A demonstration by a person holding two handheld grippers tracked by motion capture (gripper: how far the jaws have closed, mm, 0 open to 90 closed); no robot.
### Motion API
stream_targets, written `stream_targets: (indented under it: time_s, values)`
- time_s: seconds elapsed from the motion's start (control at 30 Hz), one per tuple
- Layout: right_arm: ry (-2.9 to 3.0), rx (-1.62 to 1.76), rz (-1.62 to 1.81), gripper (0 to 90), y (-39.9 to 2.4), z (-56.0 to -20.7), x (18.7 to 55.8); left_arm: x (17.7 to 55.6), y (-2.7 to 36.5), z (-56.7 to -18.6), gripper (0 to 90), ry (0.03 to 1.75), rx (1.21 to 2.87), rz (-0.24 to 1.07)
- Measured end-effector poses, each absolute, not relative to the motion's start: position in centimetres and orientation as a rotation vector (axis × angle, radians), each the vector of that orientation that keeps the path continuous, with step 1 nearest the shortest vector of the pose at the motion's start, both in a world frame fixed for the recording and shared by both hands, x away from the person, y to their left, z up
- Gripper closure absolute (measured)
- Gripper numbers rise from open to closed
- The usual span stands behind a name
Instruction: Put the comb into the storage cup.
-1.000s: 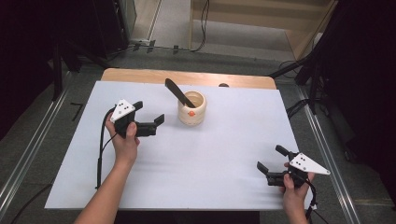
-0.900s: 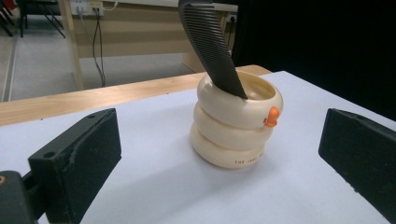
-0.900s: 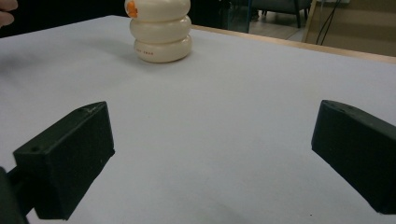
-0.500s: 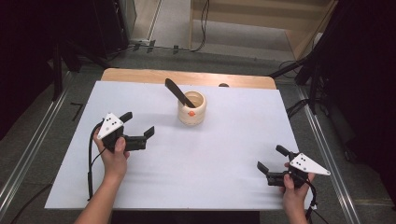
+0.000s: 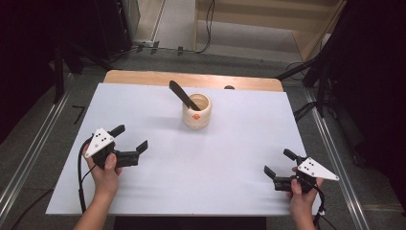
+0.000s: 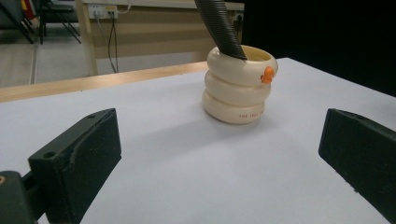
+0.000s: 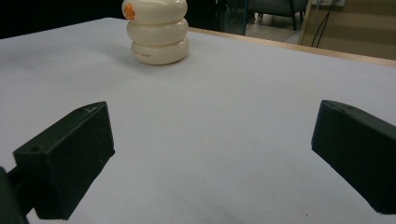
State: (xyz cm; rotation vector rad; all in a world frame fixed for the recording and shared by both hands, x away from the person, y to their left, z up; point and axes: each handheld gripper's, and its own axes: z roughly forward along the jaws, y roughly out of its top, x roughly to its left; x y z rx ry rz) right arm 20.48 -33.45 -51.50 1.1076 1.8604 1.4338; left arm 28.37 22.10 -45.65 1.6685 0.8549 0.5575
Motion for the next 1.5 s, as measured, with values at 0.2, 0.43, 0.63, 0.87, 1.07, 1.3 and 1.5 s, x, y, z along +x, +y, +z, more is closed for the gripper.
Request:
stream_targets:
  time_s: [0.2, 0.43, 0.63, 0.87, 1.07, 1.3, 1.5]
  values:
    - [1.863, 1.107, 1.432, 0.0, -33.4, -51.5, 20.5, 27.2, 23.2, -45.9, 0.0, 0.852, 1.678, 0.566]
    - [1.859, 1.109, 1.436, 0.0, -33.5, -51.5, 20.4, 26.3, 24.8, -46.4, 0.0, 0.864, 1.657, 0.556]
    - [1.857, 1.111, 1.437, 0.0, -33.5, -51.5, 20.4, 25.3, 25.7, -46.4, 0.0, 0.861, 1.655, 0.565]
    - [1.857, 1.108, 1.437, 0.0, -33.5, -51.5, 20.4, 24.4, 26.8, -46.6, 0.0, 0.864, 1.656, 0.564]
    - [1.857, 1.107, 1.440, 0.0, -33.6, -51.5, 20.4, 23.7, 27.5, -46.9, 0.0, 0.863, 1.655, 0.558]
    - [1.858, 1.104, 1.443, 0.0, -33.6, -51.5, 20.4, 23.2, 28.2, -47.2, 0.0, 0.852, 1.670, 0.565]
    - [1.857, 1.104, 1.445, 0.0, -33.6, -51.4, 20.3, 22.8, 29.2, -47.4, 0.0, 0.860, 1.665, 0.555]
